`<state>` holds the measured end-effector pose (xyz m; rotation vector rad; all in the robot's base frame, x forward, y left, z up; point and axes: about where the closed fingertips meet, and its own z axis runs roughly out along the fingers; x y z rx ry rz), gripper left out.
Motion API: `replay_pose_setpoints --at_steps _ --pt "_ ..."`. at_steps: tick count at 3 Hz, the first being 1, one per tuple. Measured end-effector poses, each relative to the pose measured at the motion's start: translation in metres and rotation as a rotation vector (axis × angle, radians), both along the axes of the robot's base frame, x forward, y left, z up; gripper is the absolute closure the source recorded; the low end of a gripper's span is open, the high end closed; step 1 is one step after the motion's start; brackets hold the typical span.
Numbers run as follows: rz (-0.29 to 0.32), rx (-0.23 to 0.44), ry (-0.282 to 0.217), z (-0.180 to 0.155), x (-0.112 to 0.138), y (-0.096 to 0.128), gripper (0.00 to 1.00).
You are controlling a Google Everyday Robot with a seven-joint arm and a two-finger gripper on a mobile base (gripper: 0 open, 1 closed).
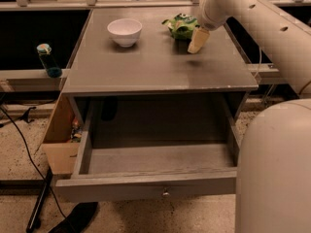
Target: Place green rice chip bag into top drawer
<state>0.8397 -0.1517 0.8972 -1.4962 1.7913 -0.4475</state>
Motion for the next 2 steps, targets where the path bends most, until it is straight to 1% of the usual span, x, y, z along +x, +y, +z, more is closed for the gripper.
replay_pose_setpoints --at_steps 1,2 --pt "-0.008 0.022 0.001 -0.0069 0.0093 0.0006 0.0" --pt "-0.007 0.053 0.001 -0.0085 0.0162 0.0048 0.03"
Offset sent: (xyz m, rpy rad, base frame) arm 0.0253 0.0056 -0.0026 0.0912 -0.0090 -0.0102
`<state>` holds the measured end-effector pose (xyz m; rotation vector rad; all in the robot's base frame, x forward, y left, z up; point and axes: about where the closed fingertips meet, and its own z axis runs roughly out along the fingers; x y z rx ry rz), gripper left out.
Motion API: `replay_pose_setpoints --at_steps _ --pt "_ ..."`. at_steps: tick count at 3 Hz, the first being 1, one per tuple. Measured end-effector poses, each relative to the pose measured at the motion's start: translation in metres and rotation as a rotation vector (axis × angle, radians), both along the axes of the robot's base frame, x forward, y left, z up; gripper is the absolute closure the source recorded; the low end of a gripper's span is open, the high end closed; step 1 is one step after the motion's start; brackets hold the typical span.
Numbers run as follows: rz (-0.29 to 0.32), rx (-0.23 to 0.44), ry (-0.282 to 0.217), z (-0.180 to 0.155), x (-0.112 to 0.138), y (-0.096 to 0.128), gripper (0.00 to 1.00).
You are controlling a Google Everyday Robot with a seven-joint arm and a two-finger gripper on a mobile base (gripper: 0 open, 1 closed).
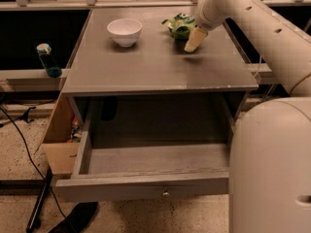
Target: Place green rice chip bag into top drawer
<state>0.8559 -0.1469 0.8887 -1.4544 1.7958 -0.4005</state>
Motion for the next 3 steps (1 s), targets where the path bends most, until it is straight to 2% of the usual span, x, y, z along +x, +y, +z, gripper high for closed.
replay_pose_setpoints --at_steps 3 --pt "0.0 0.0 0.0 -0.0001 0.0 0.0001 0.81"
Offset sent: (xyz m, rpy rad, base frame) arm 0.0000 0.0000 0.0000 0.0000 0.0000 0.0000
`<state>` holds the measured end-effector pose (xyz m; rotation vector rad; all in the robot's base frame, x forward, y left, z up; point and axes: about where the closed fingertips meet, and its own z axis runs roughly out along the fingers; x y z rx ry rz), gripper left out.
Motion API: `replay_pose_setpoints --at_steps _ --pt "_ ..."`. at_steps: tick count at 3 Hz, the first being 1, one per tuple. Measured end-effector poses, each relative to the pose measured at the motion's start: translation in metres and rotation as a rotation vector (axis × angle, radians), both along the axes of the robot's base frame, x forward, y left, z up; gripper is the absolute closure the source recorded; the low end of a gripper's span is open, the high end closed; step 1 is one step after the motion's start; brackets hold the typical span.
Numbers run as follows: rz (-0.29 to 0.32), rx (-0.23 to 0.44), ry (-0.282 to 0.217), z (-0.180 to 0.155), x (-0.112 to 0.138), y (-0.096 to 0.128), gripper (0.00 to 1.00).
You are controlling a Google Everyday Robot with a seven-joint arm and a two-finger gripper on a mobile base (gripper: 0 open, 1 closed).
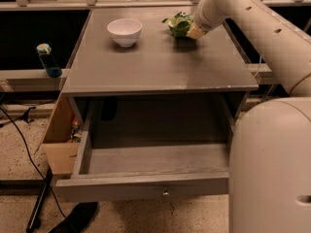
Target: Place green rice chip bag into top drawer
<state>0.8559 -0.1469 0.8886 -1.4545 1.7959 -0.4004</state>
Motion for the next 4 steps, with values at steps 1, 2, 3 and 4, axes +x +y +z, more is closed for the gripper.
replay_pose_setpoints --at_steps 1,2,3,4 --pt "0.0 0.0 0.0 0.0 0.0 0.0 1.0" --pt "0.005 0.003 -0.007 0.003 -0.001 0.0 1.0" --pt "0.022 0.015 -0.03 0.014 -0.004 0.002 1.0" --pt "0.071 0.025 -0.068 0.033 -0.022 0.0 1.0"
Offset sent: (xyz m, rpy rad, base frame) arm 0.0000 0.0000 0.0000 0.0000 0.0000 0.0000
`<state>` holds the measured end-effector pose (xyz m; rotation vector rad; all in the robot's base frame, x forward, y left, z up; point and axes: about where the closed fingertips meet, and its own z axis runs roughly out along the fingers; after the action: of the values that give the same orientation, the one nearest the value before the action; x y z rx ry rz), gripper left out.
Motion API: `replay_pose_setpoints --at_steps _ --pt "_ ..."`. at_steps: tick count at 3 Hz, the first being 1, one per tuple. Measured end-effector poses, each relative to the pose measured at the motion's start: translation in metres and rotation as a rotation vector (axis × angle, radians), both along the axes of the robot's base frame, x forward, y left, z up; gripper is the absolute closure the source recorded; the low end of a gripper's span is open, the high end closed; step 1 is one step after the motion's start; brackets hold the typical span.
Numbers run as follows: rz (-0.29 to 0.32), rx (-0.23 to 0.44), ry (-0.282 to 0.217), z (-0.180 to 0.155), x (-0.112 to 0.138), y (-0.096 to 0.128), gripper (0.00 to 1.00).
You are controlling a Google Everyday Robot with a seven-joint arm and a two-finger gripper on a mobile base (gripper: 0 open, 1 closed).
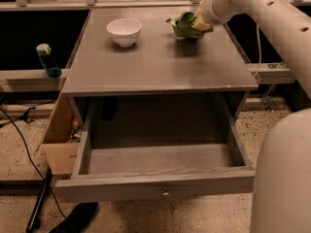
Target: Place green rice chip bag into top drawer
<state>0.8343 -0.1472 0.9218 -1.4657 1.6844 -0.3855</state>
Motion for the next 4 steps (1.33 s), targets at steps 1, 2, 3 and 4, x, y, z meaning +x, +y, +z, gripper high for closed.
replay_pose_setpoints --at_steps 1,2,3,4 --pt "0.082 0.007 -0.028 0.017 -0.029 -0.007 1.0" --pt "0.184 0.027 -0.052 0.031 -0.059 -0.013 1.0" --pt "0.281 0.046 -0.082 0.047 -0.091 -0.018 1.0" --pt "0.363 0.057 -0.078 0.059 -0.125 -0.014 1.0"
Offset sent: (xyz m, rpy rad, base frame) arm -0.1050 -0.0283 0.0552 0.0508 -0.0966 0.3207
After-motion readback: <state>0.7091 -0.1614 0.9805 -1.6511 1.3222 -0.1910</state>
